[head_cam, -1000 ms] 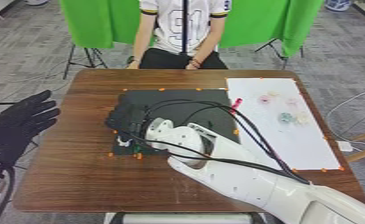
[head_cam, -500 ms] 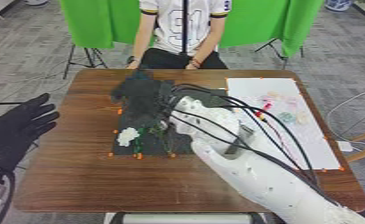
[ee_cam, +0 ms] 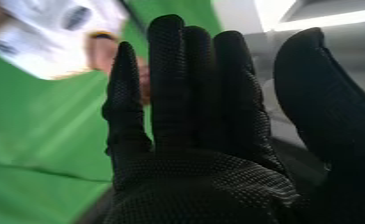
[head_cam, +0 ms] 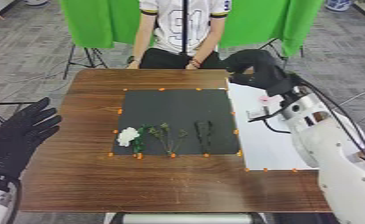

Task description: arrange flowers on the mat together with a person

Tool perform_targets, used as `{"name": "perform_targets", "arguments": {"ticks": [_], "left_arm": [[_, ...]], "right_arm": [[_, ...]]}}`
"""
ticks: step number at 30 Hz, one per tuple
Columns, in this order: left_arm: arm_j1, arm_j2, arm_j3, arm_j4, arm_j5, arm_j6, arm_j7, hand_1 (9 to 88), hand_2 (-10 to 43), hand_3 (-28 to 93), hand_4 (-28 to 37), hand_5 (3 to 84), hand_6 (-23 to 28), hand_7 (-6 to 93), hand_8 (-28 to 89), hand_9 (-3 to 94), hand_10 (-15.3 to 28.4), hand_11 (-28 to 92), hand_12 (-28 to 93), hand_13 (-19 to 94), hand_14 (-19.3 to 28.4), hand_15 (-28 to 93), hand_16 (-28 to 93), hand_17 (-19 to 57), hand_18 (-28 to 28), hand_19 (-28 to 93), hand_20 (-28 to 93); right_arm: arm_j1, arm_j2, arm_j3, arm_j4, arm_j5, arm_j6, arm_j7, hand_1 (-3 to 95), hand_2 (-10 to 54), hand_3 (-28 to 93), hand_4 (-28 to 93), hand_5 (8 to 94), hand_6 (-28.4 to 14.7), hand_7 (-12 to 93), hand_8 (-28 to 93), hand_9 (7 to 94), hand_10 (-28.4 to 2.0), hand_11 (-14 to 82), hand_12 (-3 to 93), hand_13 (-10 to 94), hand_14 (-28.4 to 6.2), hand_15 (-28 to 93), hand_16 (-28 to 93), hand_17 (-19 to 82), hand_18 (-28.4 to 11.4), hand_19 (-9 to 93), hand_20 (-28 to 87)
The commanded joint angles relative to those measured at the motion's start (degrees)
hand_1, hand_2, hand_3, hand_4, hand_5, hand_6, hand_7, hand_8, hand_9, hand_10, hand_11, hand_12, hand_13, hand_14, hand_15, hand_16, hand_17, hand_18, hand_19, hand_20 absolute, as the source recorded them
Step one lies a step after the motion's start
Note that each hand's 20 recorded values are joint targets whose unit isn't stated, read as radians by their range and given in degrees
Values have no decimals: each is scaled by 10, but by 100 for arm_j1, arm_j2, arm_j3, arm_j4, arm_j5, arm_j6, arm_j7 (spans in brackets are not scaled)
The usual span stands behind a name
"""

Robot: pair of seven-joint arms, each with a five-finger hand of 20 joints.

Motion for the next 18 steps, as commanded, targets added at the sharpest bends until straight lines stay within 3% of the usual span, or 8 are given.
{"name": "perform_targets", "arguments": {"ticks": [1, 6, 8, 11, 13, 18], "left_arm": [[-15, -107, 102, 28, 14, -34, 8, 256, -25, 695, -248, 330, 45, 156, -77, 282, 123, 176, 201, 222, 150, 256, 42, -81, 229, 451, 124], [-39, -141, 125, 4, 24, -49, 53, 256, -26, 696, -248, 330, 45, 155, -77, 282, 124, 174, 200, 222, 150, 257, 42, -81, 229, 451, 124], [-90, -154, 133, 1, 46, -60, -28, 256, -26, 696, -248, 330, 45, 155, -77, 282, 124, 173, 200, 221, 150, 256, 42, -81, 229, 451, 125], [-124, -201, 195, 14, 67, -40, 33, 257, -25, 695, -249, 330, 45, 156, -77, 282, 124, 173, 201, 222, 150, 256, 43, -81, 229, 451, 124], [-168, -219, 222, 30, 90, -56, 4, 257, -26, 698, -249, 330, 45, 155, -78, 283, 122, 174, 201, 222, 149, 255, 42, -81, 229, 451, 125], [-238, -186, 263, 59, 98, -81, 28, 257, -24, 697, -250, 330, 44, 156, -77, 282, 122, 175, 201, 222, 149, 255, 43, -81, 229, 451, 125]], "right_arm": [[-1682, -66, 1523, -86, 3079, -914, 282, 322, -37, 859, -222, 523, 2, 281, -148, 533, -119, 287, 269, 486, -89, 475, 256, 188, -177, 529, 361], [-2241, -276, 1962, -225, 4265, -1377, 739, 309, -46, 856, -218, 516, -10, 255, -140, 526, -129, 269, 268, 470, -102, 457, 251, 178, -183, 526, 361], [-2497, -419, 2039, -326, 4511, -1293, 846, 305, -39, 853, -221, 506, -15, 247, -135, 517, -133, 262, 268, 465, -106, 454, 251, 176, -184, 524, 360], [-2823, -605, 1982, -462, 4647, -833, 766, 292, -33, 858, -221, 493, -26, 243, -122, 503, -139, 260, 274, 450, -109, 453, 250, 169, -186, 521, 356], [-2963, -728, 1950, -513, 4670, -675, 741, 283, -41, 858, -221, 482, -30, 242, -119, 494, -141, 261, 277, 443, -110, 454, 250, 165, -188, 519, 355], [-3122, -1040, 1849, -572, 4703, -302, 622, 269, -58, 850, -226, 462, -33, 242, -116, 470, -141, 263, 282, 415, -114, 453, 245, 154, -190, 519, 353]]}}
